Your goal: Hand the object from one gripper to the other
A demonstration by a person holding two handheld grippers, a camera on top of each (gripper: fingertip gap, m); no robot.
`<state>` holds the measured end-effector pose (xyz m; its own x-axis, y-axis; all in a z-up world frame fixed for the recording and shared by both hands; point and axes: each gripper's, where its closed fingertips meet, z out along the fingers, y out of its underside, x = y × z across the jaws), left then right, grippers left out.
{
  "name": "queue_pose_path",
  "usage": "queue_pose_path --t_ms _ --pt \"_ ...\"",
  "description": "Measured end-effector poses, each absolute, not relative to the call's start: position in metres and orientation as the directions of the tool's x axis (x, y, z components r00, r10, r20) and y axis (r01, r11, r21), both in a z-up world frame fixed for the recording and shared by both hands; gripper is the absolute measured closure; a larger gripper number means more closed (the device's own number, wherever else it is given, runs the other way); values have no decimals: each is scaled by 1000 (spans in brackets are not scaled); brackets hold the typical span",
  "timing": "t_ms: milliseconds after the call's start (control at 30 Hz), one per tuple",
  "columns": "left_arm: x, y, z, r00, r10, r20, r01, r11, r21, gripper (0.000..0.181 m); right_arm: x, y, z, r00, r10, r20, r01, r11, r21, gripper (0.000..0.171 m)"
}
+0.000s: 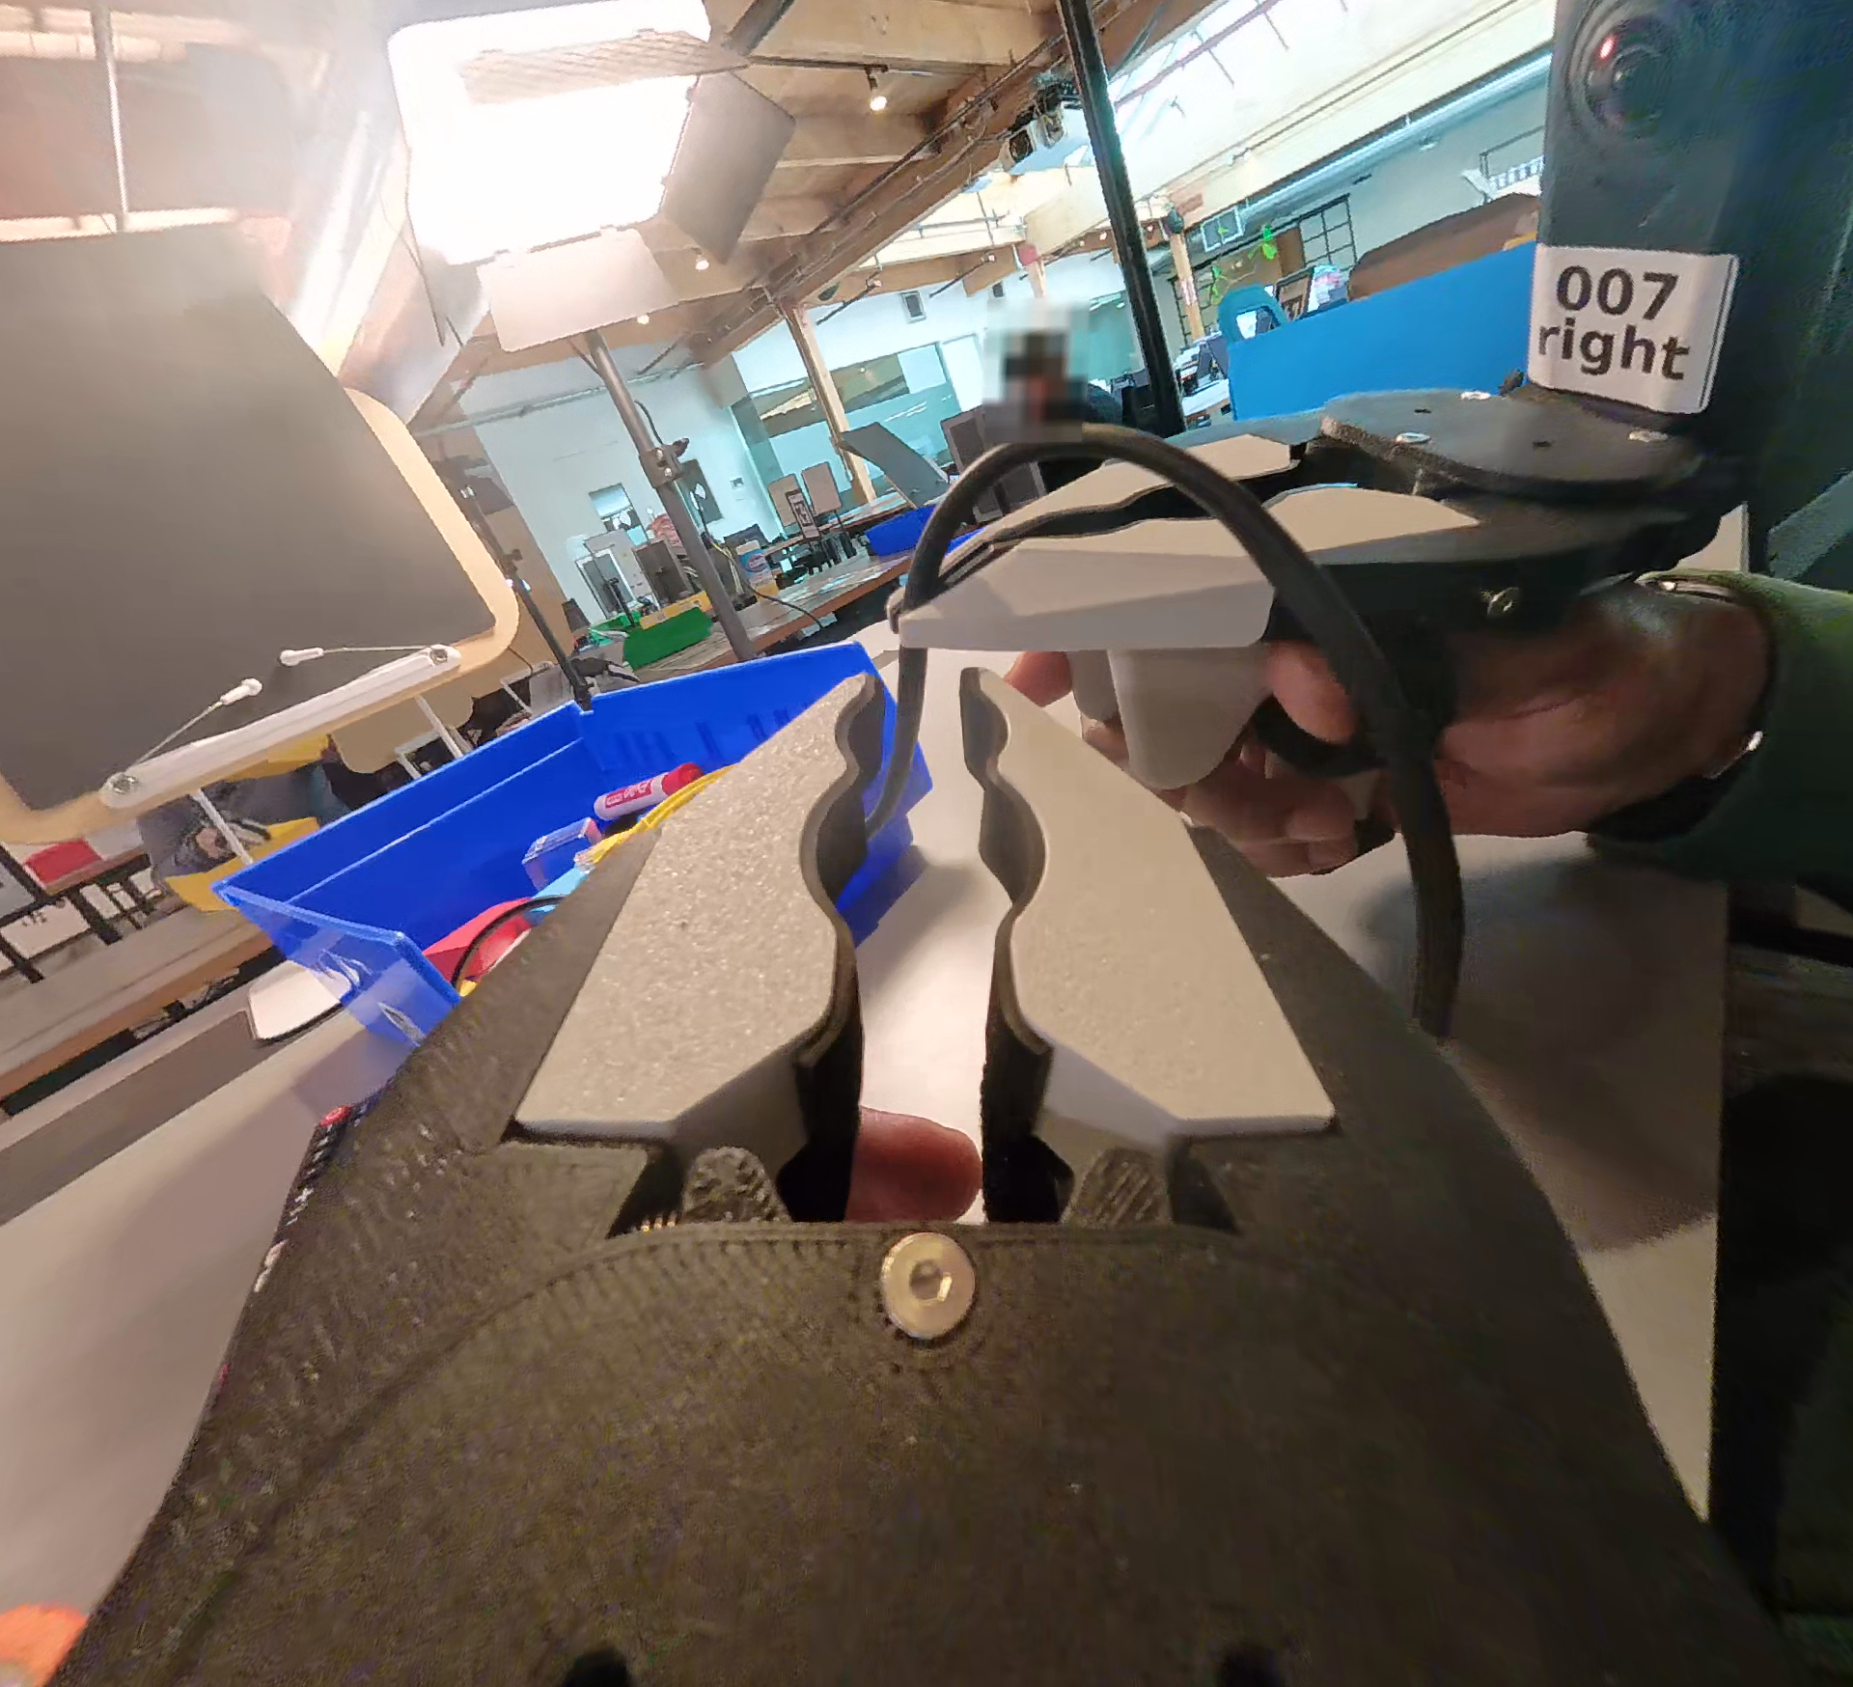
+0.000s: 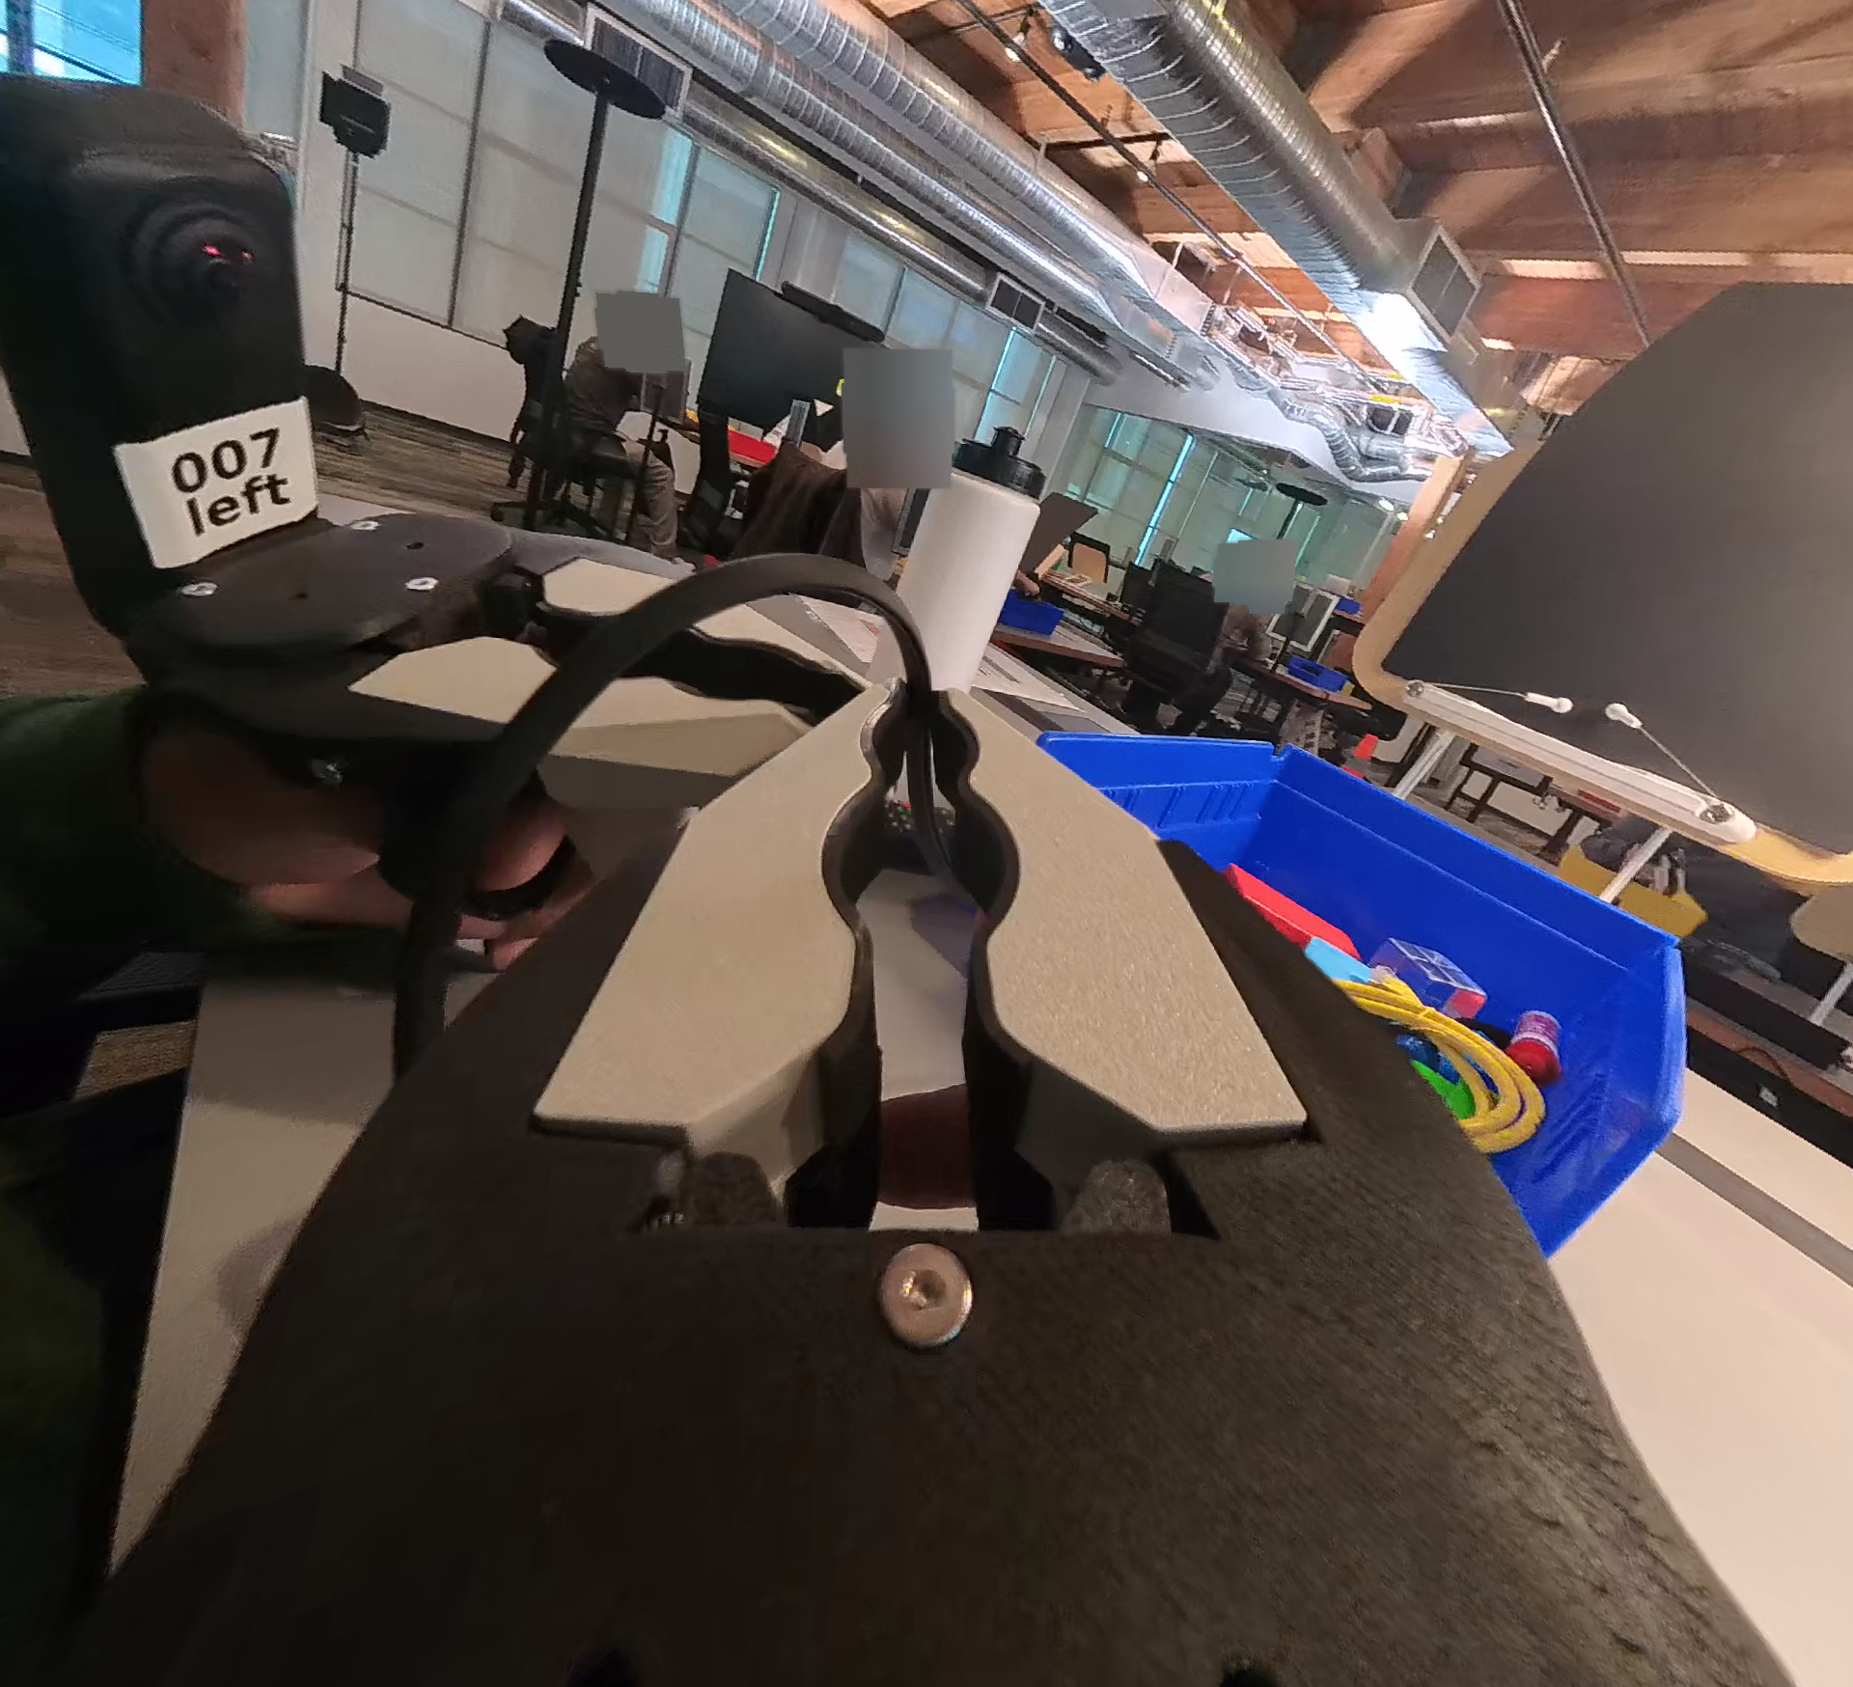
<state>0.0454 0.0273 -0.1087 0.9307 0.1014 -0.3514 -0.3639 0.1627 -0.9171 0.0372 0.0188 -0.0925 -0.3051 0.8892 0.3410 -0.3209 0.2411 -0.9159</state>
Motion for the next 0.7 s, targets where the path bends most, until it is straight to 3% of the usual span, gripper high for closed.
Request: queue_pose_path --t_ms 400,700 --pt "43 25 -106 921 125 -369 -386 165 -908 176 40 13 -93 -326 876 354 -333 244 -911 165" --pt "32 17 -95 970 107 -218 -238 234 -943 176 39 16 -93 -305 881 362 -329 259 -908 157"
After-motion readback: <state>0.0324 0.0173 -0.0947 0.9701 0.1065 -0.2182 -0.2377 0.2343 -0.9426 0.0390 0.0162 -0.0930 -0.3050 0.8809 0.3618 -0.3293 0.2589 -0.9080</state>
